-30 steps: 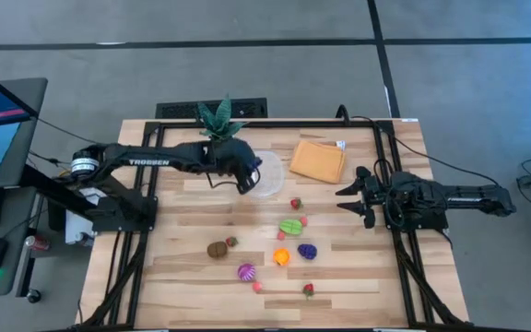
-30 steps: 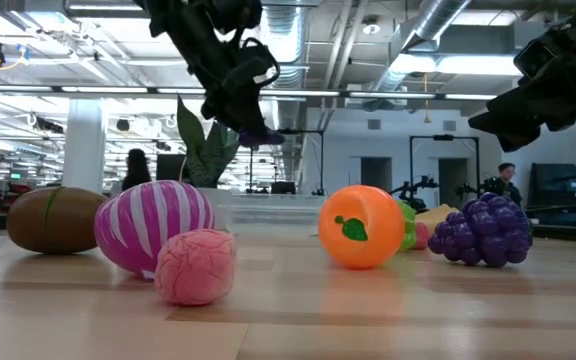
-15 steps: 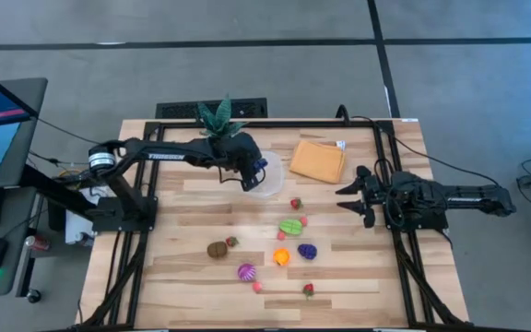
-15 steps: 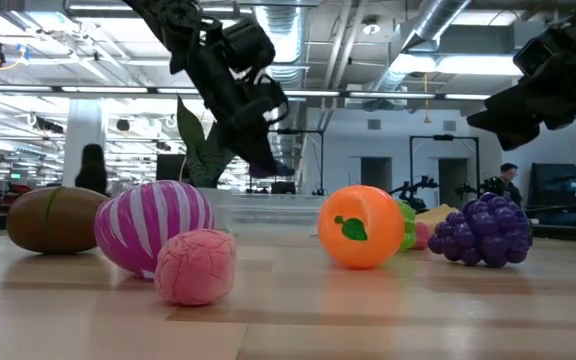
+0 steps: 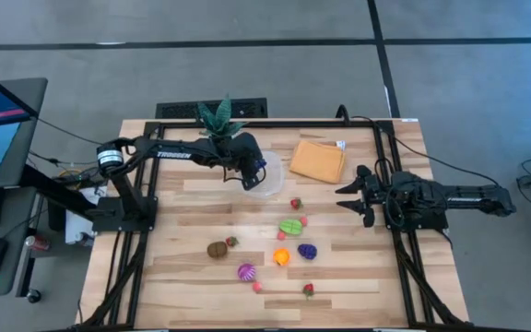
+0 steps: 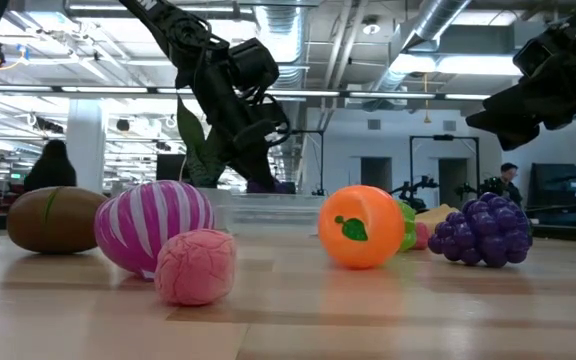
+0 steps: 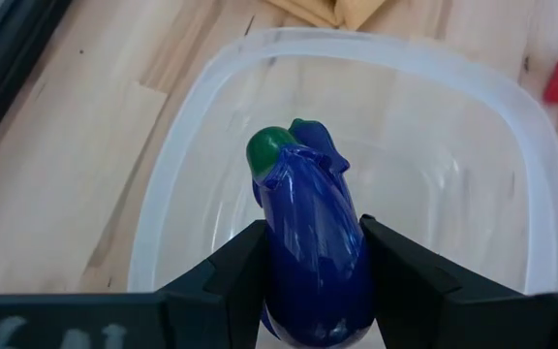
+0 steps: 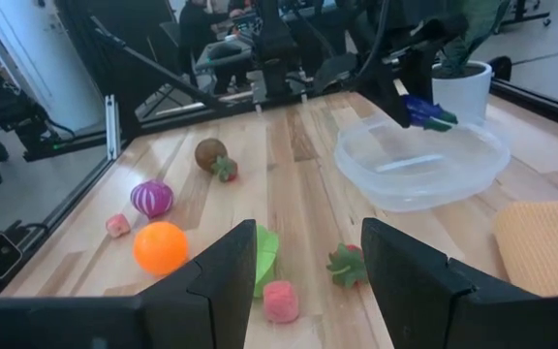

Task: Pick and placing Produce into tupperware
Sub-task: Put the purple eggplant into the transparent bin

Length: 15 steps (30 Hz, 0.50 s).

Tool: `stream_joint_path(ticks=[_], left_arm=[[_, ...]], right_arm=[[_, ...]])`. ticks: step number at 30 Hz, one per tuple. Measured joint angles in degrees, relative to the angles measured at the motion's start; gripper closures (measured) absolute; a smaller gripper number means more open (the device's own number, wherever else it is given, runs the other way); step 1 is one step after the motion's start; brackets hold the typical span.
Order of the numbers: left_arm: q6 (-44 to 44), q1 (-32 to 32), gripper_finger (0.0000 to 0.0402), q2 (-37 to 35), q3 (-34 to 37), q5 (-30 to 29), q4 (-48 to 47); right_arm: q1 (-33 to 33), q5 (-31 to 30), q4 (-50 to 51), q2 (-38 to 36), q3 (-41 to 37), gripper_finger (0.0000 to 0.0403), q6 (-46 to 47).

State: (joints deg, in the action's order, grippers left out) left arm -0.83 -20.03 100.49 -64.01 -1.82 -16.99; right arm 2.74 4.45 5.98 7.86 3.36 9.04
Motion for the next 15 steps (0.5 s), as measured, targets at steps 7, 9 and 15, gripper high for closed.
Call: stream_joint_path(ticks=[7, 9, 15], left_arm=[[0.42, -0.33, 0.0251, 0.00, 0.00, -0.20, 0.00], [0.48, -0.33, 0.0245, 0.00, 0.00, -0.24, 0.00], [0.99, -0.33, 0.0221, -0.02, 0.00, -0.35, 0.00]], right_arm=[[0.00, 0.02, 0.01, 0.00, 0.01, 0.0191, 0.02], [0.00, 0.02, 0.00, 0.00, 0.01, 0.0191, 0.02], [0.00, 0.02, 0.02, 0.00, 0.00, 0.0191, 0.02]])
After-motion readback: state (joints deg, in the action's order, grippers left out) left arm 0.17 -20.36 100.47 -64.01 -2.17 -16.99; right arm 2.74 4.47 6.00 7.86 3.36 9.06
